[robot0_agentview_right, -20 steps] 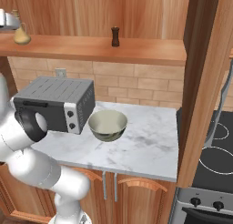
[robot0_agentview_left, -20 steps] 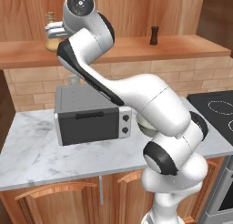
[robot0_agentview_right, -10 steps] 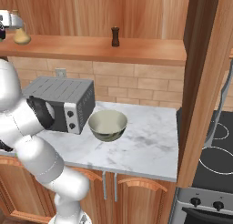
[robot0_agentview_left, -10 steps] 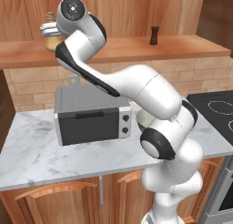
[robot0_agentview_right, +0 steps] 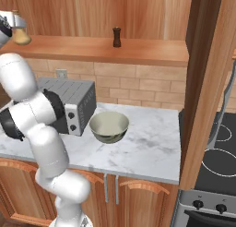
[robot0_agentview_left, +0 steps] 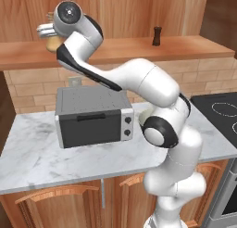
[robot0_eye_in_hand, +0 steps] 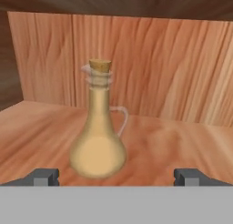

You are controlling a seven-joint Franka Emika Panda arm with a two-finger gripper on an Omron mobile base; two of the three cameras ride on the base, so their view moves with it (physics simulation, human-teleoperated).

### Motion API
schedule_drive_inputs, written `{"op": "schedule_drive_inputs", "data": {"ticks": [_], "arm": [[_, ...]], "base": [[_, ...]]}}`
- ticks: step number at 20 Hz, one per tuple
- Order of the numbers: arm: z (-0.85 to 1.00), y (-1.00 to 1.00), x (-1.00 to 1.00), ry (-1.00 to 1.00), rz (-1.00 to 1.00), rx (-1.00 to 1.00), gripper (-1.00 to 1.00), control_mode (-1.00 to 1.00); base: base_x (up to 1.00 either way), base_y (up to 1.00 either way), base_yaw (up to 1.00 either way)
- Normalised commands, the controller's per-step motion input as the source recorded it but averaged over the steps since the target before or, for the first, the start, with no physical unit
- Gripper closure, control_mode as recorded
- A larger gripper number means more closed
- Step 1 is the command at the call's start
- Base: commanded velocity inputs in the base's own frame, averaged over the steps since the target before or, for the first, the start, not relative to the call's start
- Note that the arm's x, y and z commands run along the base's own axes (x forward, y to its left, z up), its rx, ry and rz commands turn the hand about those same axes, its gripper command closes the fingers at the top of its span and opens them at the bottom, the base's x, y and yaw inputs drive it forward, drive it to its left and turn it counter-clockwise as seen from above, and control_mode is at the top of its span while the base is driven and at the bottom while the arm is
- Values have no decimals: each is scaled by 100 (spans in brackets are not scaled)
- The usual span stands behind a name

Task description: Retrieve the bottle and the shaker from the cabinet and place them next to the mixing bowl on the counter. Then add garlic from the fridge to the mixing bowl.

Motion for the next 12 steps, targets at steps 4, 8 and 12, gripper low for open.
{"op": "schedule_drive_inputs", "data": {"ticks": [4,8,12], "arm": [[0,16,32,0,0,-1,-100,-100],[1,16,32,0,0,-2,-100,-100],[9,20,26,0,0,-3,-100,-100]], "base": [[0,0,0],[0,0,0],[0,0,0]]}}
